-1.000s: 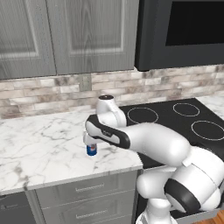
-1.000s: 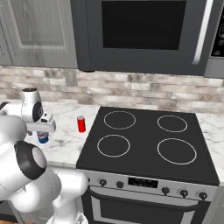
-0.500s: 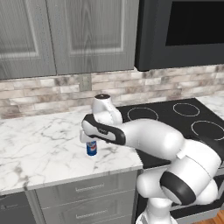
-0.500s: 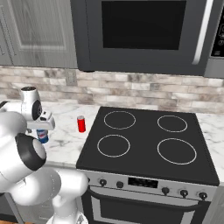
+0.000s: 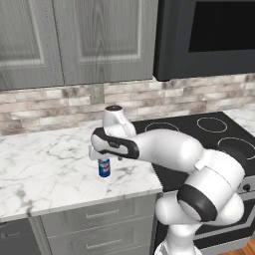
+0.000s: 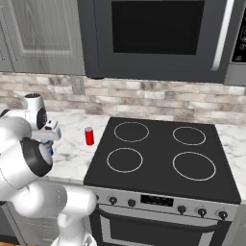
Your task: Four empty soda cans are scattered around the kitchen. Gather all the cans and cluster them next to the stove for recycling.
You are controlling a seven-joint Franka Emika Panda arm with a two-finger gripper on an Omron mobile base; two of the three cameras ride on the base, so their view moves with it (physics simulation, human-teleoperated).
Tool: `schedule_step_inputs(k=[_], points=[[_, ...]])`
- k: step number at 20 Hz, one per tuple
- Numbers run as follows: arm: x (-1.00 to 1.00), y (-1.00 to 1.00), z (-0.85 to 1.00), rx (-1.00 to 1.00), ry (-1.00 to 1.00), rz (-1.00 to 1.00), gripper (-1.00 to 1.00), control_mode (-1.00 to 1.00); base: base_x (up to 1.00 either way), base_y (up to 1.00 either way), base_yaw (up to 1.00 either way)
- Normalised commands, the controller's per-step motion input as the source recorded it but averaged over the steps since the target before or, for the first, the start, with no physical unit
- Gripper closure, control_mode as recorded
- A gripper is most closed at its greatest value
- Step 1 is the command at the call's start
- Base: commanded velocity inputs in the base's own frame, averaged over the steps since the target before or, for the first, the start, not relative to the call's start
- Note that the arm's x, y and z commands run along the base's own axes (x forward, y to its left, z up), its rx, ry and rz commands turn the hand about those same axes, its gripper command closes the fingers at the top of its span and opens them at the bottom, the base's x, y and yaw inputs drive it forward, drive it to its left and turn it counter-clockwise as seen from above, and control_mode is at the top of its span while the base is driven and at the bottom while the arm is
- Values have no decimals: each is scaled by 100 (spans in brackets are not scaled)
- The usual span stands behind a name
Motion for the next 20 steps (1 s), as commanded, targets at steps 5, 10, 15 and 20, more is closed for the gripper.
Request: schedule_step_inputs(k=[5, 10, 15, 20], points=[[12, 6, -8, 0, 0, 0, -100, -100, 0, 0, 0], [13, 13, -5, 0, 0, 0, -100, -100, 0, 0, 0], [15, 3, -9, 0, 0, 0, -100, -100, 0, 0, 0], [8, 0, -20, 0, 0, 0, -100, -100, 0, 0, 0]])
